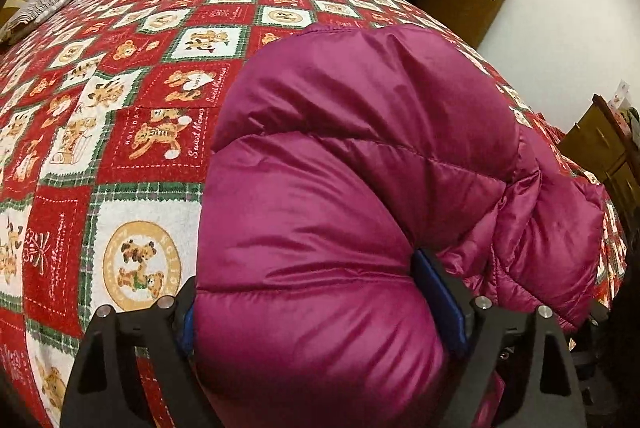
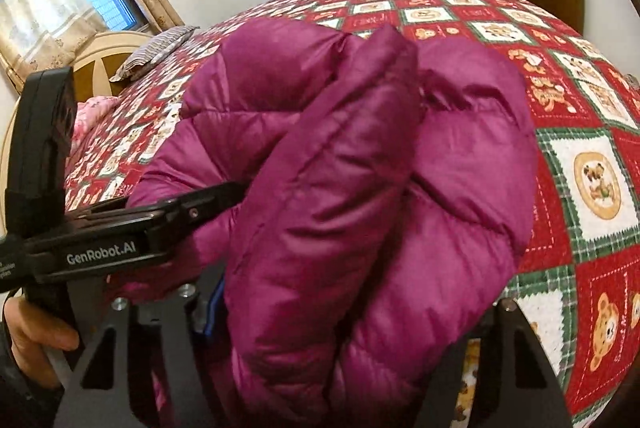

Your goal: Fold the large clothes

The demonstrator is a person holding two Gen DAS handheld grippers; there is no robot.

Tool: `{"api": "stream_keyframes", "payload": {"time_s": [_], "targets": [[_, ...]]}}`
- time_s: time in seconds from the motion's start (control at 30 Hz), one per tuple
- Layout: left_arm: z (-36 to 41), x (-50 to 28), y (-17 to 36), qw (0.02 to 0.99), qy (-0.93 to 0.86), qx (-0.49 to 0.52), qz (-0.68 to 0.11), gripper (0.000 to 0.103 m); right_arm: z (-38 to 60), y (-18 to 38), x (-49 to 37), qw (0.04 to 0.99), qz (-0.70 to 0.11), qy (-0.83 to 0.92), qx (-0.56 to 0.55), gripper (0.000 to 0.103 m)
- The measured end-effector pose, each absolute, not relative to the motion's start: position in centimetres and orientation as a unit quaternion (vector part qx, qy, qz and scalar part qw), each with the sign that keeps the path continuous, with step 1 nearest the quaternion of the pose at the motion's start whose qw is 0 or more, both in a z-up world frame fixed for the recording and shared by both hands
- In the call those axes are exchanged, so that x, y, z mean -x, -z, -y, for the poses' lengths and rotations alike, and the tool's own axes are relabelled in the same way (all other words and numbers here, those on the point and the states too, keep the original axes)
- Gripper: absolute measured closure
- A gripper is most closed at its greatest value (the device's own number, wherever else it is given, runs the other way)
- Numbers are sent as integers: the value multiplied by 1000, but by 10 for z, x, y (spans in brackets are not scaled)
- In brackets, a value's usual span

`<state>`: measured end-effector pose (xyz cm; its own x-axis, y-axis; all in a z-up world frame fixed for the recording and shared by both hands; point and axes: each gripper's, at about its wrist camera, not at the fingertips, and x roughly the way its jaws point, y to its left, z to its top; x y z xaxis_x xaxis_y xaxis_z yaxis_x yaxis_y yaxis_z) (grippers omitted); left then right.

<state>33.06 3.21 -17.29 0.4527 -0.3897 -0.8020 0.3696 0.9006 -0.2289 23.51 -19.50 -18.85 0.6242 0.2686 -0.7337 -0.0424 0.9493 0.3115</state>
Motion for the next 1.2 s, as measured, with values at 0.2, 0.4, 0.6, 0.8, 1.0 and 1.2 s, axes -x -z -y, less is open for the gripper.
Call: {"api": "stream_keyframes", "payload": {"time_s": [0.2, 0.4, 0.6, 0.8, 1.0, 1.2], "targets": [[-25, -321, 165, 861, 215, -12, -460, 26, 186, 178, -227, 890, -430, -96, -116, 61], [-33, -309, 162, 851, 214, 26, -478, 29, 194, 172, -212, 884, -435, -103, -138, 67], [-25, -294, 157, 843, 220, 42, -489, 31, 203, 162, -196, 884, -438, -99, -134, 68], [-4, -276, 146, 847, 230, 20, -480, 34, 214, 157, -179, 891, -428, -82, -131, 70], [13, -263, 133, 853, 238, 7, -464, 35, 232, 150, -167, 896, -413, -76, -143, 70], [32, -254, 125, 850, 251, 4, -463, 35, 248, 143, -155, 901, -405, -64, -141, 70]]}}
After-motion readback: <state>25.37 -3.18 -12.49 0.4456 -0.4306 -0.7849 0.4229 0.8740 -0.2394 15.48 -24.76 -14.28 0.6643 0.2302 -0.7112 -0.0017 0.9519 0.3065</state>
